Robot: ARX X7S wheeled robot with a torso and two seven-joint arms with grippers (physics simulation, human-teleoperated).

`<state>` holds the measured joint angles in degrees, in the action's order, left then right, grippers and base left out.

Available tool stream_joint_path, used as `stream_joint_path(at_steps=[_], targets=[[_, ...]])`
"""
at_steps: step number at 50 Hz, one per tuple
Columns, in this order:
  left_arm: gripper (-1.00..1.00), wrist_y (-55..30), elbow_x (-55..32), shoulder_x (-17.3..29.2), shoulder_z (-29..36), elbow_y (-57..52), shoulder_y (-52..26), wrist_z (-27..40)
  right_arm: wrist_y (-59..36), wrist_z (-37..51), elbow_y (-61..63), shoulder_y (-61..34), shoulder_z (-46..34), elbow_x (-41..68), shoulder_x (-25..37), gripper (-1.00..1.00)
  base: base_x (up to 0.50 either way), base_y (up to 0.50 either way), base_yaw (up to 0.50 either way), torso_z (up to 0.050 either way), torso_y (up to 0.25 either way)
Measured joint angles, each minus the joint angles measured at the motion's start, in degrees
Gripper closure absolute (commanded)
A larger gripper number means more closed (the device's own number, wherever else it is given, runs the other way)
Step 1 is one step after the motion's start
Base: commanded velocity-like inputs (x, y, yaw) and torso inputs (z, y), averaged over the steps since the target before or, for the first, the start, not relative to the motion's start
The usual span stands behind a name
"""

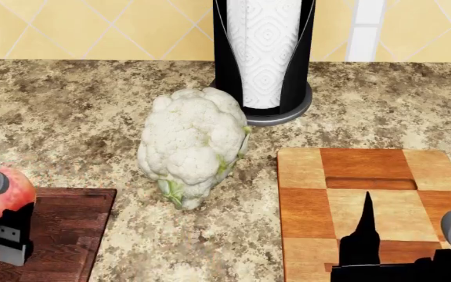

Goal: Place the cauliflower and the peach on separate cutting boards.

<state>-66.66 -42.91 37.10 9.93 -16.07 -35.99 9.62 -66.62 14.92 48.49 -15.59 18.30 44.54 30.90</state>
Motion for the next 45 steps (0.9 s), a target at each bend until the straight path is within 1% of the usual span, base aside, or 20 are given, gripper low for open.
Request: stream_joint_path(at_steps=[15, 26, 27, 45], targets=[[1.0, 0.9, 1.04, 1.69, 1.79, 1.1, 2.34, -1.21, 0.45, 0.33, -0.42, -0.12, -0.37, 0.26, 0.06, -1.0, 0.0, 0.0, 0.0, 0.0, 0.001], [1.0, 1.5, 0.94, 1.94, 1.89, 1.61, 2.33, -1.75, 1.09, 0.39, -0.73, 0.53, -0.39, 0.25, 0.12, -1.0, 0.0, 0.0, 0.0, 0.0, 0.0], [-1.0, 1.51, 0.9, 1.95, 1.92, 1.67, 2.29, -1.78, 1.21, 0.37, -0.79, 0.66, -0.41, 0.21, 0.12, -1.0, 0.01, 0.0, 0.0, 0.0, 0.0], [-1.0, 0.56, -0.46, 2.36, 0.98, 2.48, 3.12, -0.56, 3.25, 0.06, -1.9, 2.38, -0.8, -0.65, 0.12, -1.0, 0.0, 0.0, 0.0, 0.0, 0.0]])
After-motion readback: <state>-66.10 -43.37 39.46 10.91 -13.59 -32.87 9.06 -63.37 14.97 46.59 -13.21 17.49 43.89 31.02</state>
